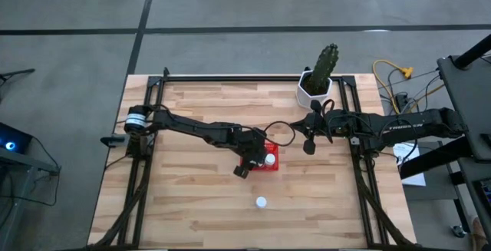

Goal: Pick and place pill bottles into a basket
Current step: Put the white pill bottle into the red basket

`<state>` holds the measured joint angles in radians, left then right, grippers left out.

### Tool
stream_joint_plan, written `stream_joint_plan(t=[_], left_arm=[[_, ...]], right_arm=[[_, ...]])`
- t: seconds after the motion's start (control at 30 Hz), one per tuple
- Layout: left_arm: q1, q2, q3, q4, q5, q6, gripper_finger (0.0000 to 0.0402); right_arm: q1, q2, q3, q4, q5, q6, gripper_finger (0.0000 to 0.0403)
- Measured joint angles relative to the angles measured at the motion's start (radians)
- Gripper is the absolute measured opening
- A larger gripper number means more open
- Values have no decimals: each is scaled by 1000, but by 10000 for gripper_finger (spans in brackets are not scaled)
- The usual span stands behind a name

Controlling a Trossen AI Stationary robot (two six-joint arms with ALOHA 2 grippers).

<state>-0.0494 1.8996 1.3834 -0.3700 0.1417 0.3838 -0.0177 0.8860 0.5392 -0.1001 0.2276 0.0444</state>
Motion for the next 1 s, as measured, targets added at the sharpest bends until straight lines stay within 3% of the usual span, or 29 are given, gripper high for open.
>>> stream_joint_plan(t=[0.77, 1.0], left_arm=[[11, -17, 13, -12, -2, -11, 186], [11, -74, 41, -71, -139, -12, 176]], right_arm=[[0, 0, 0, 0, 0, -3, 12], [0, 0, 0, 0, 0, -4, 12]])
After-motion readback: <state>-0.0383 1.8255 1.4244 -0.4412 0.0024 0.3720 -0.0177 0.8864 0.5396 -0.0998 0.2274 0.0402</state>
